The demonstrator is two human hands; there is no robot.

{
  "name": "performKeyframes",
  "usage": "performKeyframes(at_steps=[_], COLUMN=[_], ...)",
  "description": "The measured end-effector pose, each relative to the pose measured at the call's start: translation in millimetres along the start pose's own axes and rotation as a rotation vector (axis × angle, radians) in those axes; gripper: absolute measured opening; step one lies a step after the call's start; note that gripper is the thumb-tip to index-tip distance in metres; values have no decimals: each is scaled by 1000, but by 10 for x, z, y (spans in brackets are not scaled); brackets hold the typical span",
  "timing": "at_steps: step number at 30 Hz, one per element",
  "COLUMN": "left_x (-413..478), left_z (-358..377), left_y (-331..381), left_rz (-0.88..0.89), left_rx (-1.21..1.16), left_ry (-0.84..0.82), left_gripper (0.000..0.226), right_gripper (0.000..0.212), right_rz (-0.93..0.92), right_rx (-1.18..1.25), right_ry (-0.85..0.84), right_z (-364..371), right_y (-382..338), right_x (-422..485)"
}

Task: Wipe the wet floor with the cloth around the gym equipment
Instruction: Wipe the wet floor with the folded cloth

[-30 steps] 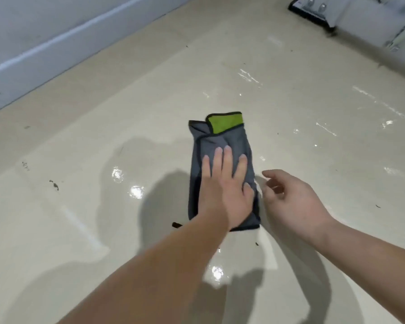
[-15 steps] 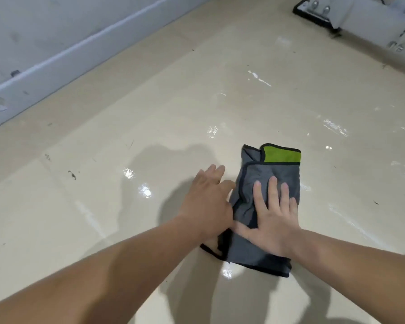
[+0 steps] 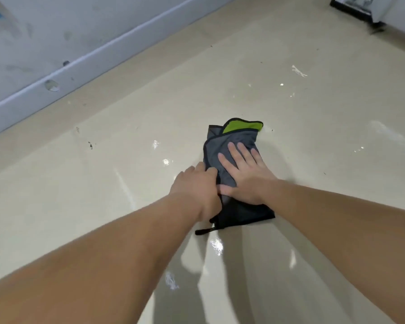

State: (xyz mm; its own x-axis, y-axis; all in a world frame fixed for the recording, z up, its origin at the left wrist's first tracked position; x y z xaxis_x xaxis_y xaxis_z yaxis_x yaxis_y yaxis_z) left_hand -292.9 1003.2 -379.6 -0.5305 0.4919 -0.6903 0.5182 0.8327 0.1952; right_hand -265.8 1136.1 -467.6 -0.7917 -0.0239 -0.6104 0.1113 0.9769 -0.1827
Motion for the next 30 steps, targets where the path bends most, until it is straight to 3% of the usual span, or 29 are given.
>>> performKeyframes(at_steps=[3,6,9,12,16,19,22,26,28,30], left_x=[-83,-172,-177,-150,-135,-150,-231,-233,-231,-135], left_z=[437,771,883,905,874,925,950,1219,1432,1632], left_y=[361,745,993,1202,1465,1586,1723,1947,2105,2198], left_rz=[-6,87,141,164,209,285,423,604,705,628], left_rx=[-296,-279,-279,-260,-232,-246,-213,140,241,306], left_ry=[112,184,197,156,126,108,162,227,138,-7], left_gripper=[33,24,27,36,27,30,26,54,63,68], right_gripper=[86,82,85,90,90,83,84,77,63,42], right_rz=[62,176,330,596,779,696,518,251,246,392], right_rx=[8,42,124,193,336,270,178,232,340,419], right_ry=[122,193,382,301,380,436,346,317,373,491], right_z=[87,280,471,763,1095,1250,1439,1537,1469,1446], right_y=[264,775,1431,1917,1728,1268,854,860,1096,1377], right_x=[-150,-477,-970,-1441,-1743,-1839,-2013,-2291,-2537,-2886])
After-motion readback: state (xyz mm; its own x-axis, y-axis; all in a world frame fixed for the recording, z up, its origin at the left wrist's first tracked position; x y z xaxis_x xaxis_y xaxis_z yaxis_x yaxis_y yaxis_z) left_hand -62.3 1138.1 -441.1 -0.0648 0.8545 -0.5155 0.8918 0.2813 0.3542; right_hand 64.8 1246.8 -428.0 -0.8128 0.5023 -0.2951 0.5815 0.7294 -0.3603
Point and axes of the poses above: each hand's wrist, its own x-axis towards the middle knuckle, its own z-axis out of the palm, y = z × x, the point moved 5 cm from there along x, towards the middle knuckle, and after that the axes turned 12 degrees about -y, right-handed, at the moved point
